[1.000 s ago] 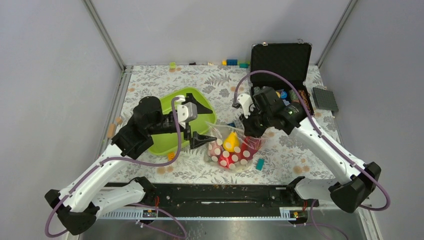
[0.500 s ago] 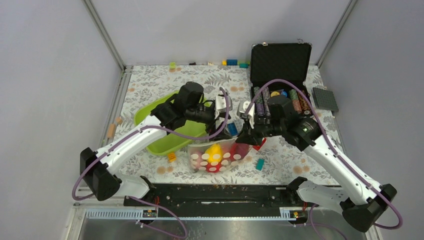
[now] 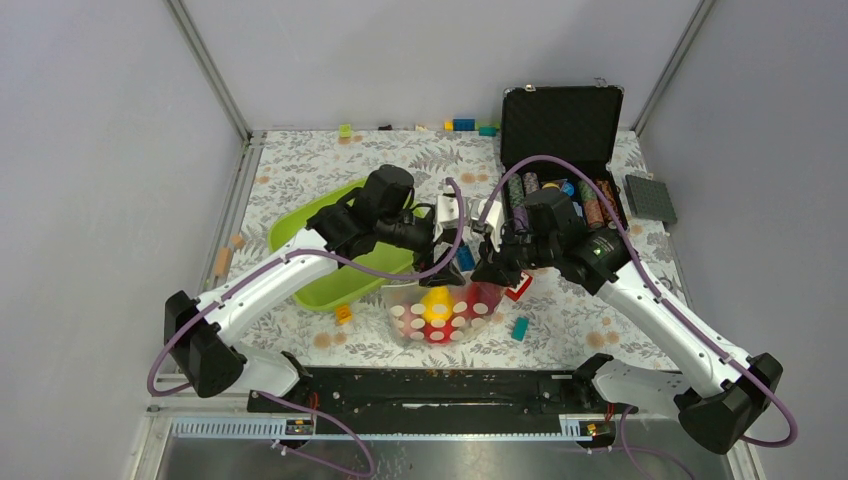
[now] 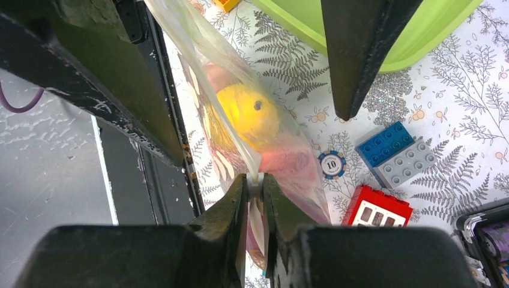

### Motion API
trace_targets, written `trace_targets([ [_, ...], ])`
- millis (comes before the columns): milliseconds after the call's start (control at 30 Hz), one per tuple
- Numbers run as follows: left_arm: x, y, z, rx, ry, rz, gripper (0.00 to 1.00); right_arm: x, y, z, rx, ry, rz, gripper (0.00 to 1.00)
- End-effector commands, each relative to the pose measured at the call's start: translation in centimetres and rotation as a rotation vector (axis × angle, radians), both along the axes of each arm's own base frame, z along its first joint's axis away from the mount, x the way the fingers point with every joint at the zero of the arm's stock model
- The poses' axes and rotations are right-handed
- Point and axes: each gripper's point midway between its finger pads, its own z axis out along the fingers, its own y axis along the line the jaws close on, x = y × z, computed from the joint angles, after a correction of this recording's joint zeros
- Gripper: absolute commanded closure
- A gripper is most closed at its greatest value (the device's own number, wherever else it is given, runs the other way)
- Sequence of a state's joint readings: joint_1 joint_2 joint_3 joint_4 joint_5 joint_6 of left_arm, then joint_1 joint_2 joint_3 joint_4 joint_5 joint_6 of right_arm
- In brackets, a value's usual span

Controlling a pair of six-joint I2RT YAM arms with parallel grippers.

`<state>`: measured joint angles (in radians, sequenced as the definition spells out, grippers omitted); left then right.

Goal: Place the food in the zip-top bag and seal the zipper
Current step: Zip the zipper food storage bag at the center of the board.

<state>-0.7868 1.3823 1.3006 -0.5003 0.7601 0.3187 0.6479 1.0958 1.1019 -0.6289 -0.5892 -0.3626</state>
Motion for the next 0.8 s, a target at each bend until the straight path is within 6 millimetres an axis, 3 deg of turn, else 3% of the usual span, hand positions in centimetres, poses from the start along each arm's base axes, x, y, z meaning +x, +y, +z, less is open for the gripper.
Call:
trace_targets([
  [0, -0.9, -0.1, 2.4, -0.065, -0.005, -0.011, 0.16, 1.0, 0.5, 2.7, 0.051, -0.085, -0.01, 0.98],
  [167, 0.0, -0.5, -0.7, 0.031, 0.024, 0.059, 0.32, 0.5, 1.1, 3.8, 0.102, -0.065, -0.001, 0.98],
  [300, -0.6, -0.7, -2.1, 0.097, 0.058, 0.034, 0.34, 0.6, 1.1, 4.3, 0.118, -0.045, -0.037, 0.98],
  [400, -0.5, -0.9, -2.4, 0.106, 0.063, 0.043, 0.53, 0.5, 1.2, 4.5, 0.127, -0.032, -0.043, 0.98],
  [567, -0.6, -0.4, -3.1, 0.125, 0.053, 0.052, 0.49, 1.2, 0.8, 4.7, 0.12, -0.03, -0.11, 0.98],
  [767, 0.0, 0.8, -3.7, 0.127, 0.003, 0.121, 0.47, 0.5, 0.7, 4.6, 0.125, -0.023, -0.092, 0.98],
])
